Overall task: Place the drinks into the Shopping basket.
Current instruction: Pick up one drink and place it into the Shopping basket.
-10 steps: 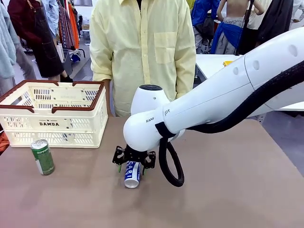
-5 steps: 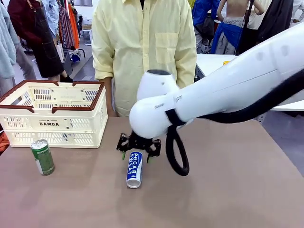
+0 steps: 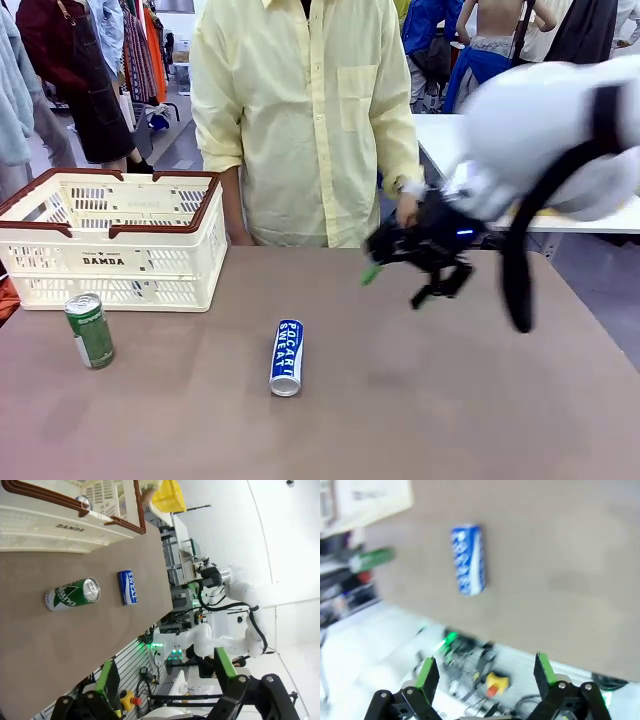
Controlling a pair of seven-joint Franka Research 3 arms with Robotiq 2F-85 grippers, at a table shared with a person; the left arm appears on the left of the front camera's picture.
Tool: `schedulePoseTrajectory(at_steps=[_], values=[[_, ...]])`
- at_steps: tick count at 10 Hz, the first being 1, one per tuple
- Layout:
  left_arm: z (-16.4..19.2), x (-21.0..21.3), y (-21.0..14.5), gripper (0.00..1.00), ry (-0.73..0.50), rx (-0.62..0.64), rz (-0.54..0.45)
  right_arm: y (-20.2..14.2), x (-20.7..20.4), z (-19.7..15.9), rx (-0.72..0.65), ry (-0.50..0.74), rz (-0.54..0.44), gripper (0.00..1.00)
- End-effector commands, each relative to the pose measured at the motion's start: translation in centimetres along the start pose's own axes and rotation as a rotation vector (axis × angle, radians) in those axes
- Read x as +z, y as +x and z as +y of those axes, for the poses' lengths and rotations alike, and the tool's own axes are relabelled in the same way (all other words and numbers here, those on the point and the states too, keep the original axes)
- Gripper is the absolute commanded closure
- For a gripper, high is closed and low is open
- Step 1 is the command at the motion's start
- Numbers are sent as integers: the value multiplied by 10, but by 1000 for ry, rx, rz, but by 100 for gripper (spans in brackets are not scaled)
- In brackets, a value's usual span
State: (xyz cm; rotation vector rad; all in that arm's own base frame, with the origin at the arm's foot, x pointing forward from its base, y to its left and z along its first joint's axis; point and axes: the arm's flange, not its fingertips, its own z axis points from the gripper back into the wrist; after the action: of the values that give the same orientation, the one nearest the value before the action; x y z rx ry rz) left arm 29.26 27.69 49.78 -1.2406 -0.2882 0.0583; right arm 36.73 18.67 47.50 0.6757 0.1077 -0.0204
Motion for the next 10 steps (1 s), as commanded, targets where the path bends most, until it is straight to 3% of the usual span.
schedulePoseTrajectory(at_steps=[1,3,5,7,8,9,10], values=[[-1,3,0,0,-13,-16,-1,-6,63,-100,-46,378,139,0],[-1,3,0,0,-13,-16,-1,-32,91,-175,-9,742,17,0],[-1,3,0,0,-13,-16,-1,-62,103,-229,-104,939,-191,0],[-1,3,0,0,-13,-16,-1,-81,101,-250,-121,956,-294,0],[-1,3,0,0,-13,-16,-1,-83,99,-252,-159,858,-358,0],[-1,3,0,0,-13,-16,-1,-53,138,-271,-165,958,-242,0],[-1,3,0,0,-13,-16,-1,-53,138,-271,-165,958,-242,0]])
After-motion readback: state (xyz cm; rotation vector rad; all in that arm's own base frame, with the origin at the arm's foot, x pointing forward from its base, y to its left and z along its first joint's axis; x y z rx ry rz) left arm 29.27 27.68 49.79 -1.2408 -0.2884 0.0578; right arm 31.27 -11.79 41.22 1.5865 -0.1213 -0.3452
